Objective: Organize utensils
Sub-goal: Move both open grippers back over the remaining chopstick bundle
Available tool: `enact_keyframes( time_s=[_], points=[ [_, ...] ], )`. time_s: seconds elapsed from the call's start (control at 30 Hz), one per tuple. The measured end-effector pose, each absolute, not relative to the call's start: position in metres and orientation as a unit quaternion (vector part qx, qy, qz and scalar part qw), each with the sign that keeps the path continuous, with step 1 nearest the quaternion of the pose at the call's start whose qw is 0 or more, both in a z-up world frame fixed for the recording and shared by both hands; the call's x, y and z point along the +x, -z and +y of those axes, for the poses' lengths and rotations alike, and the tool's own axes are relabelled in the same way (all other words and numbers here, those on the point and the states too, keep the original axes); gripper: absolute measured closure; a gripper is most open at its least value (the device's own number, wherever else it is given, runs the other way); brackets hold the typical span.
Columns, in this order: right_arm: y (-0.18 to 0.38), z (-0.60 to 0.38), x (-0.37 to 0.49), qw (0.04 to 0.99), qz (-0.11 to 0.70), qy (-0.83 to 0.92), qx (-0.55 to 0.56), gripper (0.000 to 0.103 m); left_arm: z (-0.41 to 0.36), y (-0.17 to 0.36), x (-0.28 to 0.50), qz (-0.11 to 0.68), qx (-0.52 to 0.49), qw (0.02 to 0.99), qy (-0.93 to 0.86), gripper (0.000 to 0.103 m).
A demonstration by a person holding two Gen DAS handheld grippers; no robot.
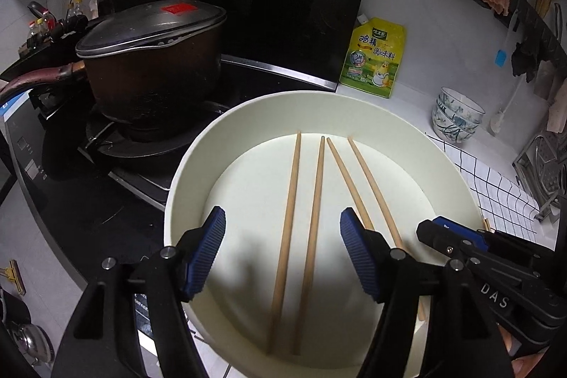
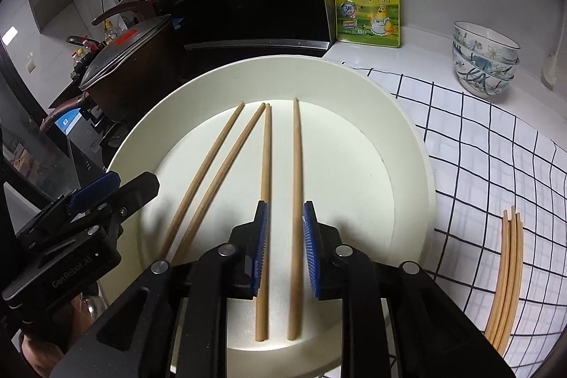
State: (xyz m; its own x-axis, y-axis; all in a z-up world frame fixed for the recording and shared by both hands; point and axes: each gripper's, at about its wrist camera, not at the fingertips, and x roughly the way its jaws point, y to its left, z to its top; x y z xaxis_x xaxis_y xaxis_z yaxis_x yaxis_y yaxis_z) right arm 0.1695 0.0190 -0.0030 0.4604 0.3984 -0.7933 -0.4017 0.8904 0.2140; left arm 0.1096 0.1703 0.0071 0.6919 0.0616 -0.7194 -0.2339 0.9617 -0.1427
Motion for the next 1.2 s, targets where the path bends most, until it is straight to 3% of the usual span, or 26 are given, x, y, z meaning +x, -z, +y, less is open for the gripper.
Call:
enact_keyframes(
  time_s=[0.33, 0.43, 1.2],
  points=[
    [-0.009, -0.004, 0.144, 0.865, 0.45, -0.221, 0.007, 0.079, 0.158, -0.016, 0.088, 0.374, -0.107, 0.918, -0.077, 0.031],
    [-0.014, -0.014, 0.135, 0.87, 0.443, -0.216, 0.01, 0.078, 0.151, -0.02, 0.08, 0.369, -0.102, 0.921, -0.07, 0.023],
    [-0.031, -0.127, 0.083, 0.896, 0.419, -0.145, 0.018, 0.069, 0.058, -0.036, 0.053, 0.36, -0.081, 0.929, 0.003, 0.018]
  ],
)
